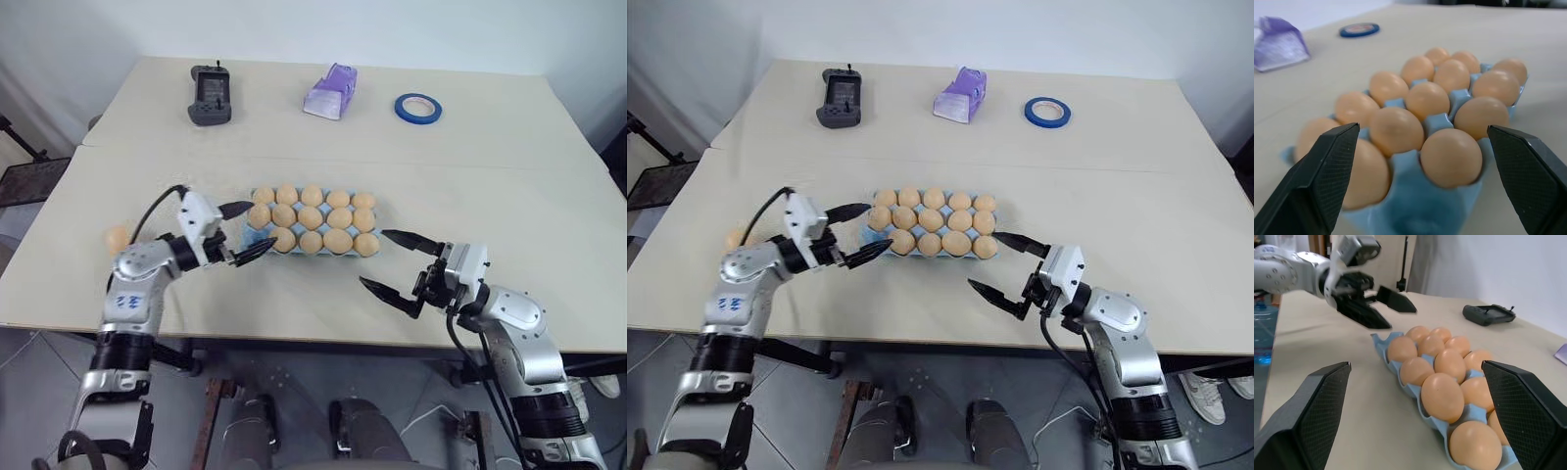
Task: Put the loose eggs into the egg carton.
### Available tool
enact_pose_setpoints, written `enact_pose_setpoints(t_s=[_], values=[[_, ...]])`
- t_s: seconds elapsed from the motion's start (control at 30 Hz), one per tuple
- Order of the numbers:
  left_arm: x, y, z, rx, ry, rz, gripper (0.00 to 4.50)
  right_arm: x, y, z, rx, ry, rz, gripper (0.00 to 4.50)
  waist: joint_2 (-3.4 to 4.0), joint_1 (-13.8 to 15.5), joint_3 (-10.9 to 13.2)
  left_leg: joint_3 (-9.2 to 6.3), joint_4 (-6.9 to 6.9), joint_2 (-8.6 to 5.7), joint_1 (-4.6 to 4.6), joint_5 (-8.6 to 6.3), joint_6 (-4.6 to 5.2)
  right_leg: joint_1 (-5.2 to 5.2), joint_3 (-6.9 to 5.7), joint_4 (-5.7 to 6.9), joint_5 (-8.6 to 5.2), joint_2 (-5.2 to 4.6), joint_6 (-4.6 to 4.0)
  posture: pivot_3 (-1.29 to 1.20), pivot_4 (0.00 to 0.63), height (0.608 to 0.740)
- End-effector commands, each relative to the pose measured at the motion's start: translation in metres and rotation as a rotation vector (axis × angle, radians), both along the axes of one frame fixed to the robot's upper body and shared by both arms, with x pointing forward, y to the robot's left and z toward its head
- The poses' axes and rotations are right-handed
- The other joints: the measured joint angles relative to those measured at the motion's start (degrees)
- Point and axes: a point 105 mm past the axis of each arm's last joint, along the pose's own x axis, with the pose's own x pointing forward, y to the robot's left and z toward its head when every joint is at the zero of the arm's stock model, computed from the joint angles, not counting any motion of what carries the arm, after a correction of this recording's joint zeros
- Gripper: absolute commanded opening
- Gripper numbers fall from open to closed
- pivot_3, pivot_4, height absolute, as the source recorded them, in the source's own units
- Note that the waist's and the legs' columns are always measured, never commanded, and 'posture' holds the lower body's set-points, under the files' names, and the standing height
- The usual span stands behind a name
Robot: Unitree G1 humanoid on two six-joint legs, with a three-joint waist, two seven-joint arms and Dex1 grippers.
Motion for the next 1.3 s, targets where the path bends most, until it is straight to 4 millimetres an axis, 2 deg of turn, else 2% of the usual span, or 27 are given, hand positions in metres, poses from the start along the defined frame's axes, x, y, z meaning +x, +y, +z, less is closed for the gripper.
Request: enact_pose_setpoints(t_s=[0.03,0.17,0.23,0.3,0.37,0.5,0.57,0.63,0.8,1.0,1.13,1.3], values=[[-0.020,0.033,0.014,-0.062,-0.078,0.109,4.45,0.001,-0.001,0.012,0.028,-0.042,0.038,4.50,0.01,-0.24,0.00,0.00,-0.01,0.00,0.01,0.00,0.00,-0.01,0.01,0.00,0.00,0.00,0.00,0.00,0.150,0.740],[-0.045,0.073,0.000,-0.097,-0.087,0.305,4.45,0.000,0.009,0.009,0.014,-0.052,0.112,4.50,0.00,-0.53,0.00,0.00,-0.06,0.02,0.03,-0.01,0.00,0.00,0.02,-0.02,-0.01,-0.03,-0.01,0.00,0.150,0.740],[-0.058,0.094,-0.007,-0.118,-0.095,0.442,4.45,-0.006,0.018,0.002,-0.029,-0.054,0.182,4.50,0.00,-0.53,0.00,-0.04,-0.06,0.02,0.02,-0.01,0.00,-0.01,0.00,-0.03,-0.02,-0.05,-0.04,0.00,0.150,0.740],[-0.068,0.107,-0.013,-0.126,-0.101,0.542,4.45,-0.010,0.023,-0.003,-0.050,-0.047,0.233,4.50,0.00,-0.48,0.00,-0.05,-0.06,0.01,0.03,-0.02,-0.01,0.03,-0.02,-0.05,-0.02,-0.10,-0.04,0.00,0.150,0.740],[-0.074,0.119,-0.014,-0.156,-0.119,0.655,4.45,-0.010,0.025,-0.004,-0.039,-0.044,0.254,4.50,0.00,-0.12,0.00,-0.07,-0.05,-0.02,0.02,-0.03,0.00,0.04,-0.04,-0.08,-0.02,-0.16,-0.05,0.00,0.150,0.740],[-0.090,0.157,-0.018,-0.239,-0.142,0.935,4.45,-0.009,0.031,-0.005,-0.029,-0.056,0.297,4.50,-0.01,-0.13,-0.01,-0.09,-0.02,-0.04,0.02,-0.05,0.01,0.07,-0.05,-0.13,0.01,-0.21,-0.08,0.00,0.150,0.740],[-0.095,0.164,-0.023,-0.266,-0.120,0.986,4.45,-0.006,0.032,-0.005,-0.029,-0.055,0.299,4.50,-0.03,-0.16,-0.02,-0.09,-0.03,-0.04,0.02,-0.05,0.02,0.07,-0.06,-0.16,0.01,-0.21,-0.10,0.00,0.150,0.740],[-0.096,0.162,-0.028,-0.272,-0.085,0.978,4.45,-0.004,0.033,-0.005,-0.031,-0.054,0.305,4.50,-0.03,-0.18,-0.02,-0.09,-0.10,-0.04,0.02,-0.05,0.01,0.05,-0.06,-0.20,0.00,-0.21,-0.12,0.00,0.150,0.740],[-0.089,0.163,-0.026,-0.278,-0.085,1.000,4.45,-0.002,0.033,-0.004,-0.034,-0.056,0.308,4.50,-0.03,-0.11,-0.02,-0.08,-0.22,-0.04,0.01,-0.05,0.00,0.01,-0.10,-0.24,-0.05,-0.20,-0.19,0.00,0.150,0.740],[-0.059,0.167,-0.014,-0.304,-0.078,1.001,4.45,-0.001,0.032,-0.003,-0.035,-0.056,0.293,4.50,-0.03,-0.10,-0.02,-0.08,-0.24,-0.04,0.01,-0.05,-0.02,0.03,-0.12,-0.26,-0.04,-0.19,-0.18,0.00,0.150,0.740],[-0.033,0.168,-0.021,-0.301,0.004,0.977,4.45,-0.001,0.033,-0.003,-0.031,-0.057,0.284,4.50,-0.03,-0.14,-0.02,-0.06,-0.27,-0.05,0.01,-0.04,-0.03,0.02,-0.11,-0.26,-0.03,-0.18,-0.17,0.00,0.150,0.740],[-0.011,0.172,-0.033,-0.306,0.096,0.985,4.45,-0.003,0.036,-0.003,-0.021,-0.059,0.275,4.50,-0.03,-0.10,-0.02,-0.03,-0.35,-0.04,0.01,-0.02,-0.04,-0.05,-0.10,-0.25,-0.03,-0.10,-0.16,0.00,0.150,0.740]])
